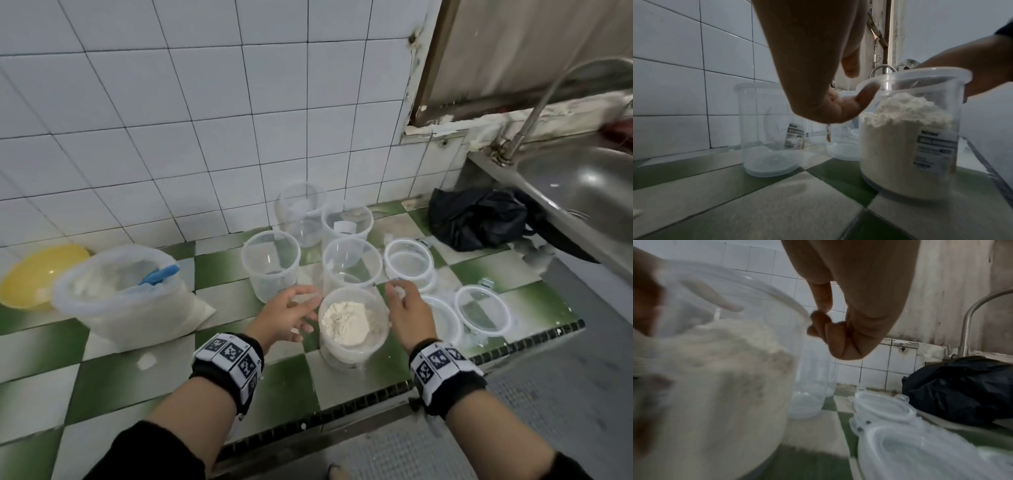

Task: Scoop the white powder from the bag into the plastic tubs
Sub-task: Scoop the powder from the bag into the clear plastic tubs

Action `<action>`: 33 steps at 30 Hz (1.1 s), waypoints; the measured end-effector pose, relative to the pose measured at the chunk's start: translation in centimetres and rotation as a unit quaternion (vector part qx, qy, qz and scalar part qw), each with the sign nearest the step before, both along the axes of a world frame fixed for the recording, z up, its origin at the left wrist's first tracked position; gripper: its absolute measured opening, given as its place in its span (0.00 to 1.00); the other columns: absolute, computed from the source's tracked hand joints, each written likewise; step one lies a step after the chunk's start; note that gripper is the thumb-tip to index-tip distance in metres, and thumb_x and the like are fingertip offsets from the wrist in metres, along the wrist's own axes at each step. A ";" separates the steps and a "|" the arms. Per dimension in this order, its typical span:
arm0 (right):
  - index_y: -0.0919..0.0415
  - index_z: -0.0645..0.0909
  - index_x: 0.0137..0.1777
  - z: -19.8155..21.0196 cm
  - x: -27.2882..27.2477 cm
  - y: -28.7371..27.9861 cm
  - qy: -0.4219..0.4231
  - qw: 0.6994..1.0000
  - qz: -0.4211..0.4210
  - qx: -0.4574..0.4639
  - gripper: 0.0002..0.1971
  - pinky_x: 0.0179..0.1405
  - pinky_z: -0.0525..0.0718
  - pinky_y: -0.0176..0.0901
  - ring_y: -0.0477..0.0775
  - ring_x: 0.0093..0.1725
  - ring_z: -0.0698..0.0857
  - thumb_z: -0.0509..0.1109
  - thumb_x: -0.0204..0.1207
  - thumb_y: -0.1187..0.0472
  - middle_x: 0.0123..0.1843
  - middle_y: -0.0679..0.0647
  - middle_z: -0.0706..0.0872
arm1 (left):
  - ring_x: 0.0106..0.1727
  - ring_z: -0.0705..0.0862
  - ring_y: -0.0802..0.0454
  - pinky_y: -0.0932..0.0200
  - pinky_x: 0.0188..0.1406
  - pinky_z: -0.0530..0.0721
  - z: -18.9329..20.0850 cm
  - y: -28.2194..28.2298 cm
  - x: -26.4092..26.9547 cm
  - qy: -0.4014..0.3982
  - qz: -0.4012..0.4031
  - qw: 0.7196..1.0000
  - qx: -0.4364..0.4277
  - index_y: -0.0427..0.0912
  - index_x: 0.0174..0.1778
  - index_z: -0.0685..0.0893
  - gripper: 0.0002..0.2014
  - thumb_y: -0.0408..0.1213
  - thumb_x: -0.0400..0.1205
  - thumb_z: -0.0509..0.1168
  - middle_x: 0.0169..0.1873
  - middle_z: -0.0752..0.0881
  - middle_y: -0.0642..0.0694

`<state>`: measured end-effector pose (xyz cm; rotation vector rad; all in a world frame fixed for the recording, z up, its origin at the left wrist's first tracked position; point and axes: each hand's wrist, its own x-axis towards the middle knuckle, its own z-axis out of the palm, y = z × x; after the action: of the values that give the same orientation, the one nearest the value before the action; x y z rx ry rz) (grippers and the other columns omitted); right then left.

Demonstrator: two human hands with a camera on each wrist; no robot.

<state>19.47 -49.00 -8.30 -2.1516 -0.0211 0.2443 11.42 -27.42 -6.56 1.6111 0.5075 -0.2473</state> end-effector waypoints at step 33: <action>0.53 0.74 0.73 14.3 0.2 8.0 -0.149 0.959 0.220 0.099 0.22 0.28 0.75 0.21 0.37 0.25 0.76 0.58 0.81 0.67 0.29 0.55 0.78 | 0.66 0.83 0.59 0.54 0.66 0.82 5.7 4.0 -4.1 -0.243 0.132 0.960 0.031 0.62 0.72 0.78 0.42 0.82 0.66 0.56 0.66 0.84 0.59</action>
<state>19.64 -41.00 5.97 -1.9440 -0.6751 0.1614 7.27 -23.45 -0.83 1.5739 0.3425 0.3642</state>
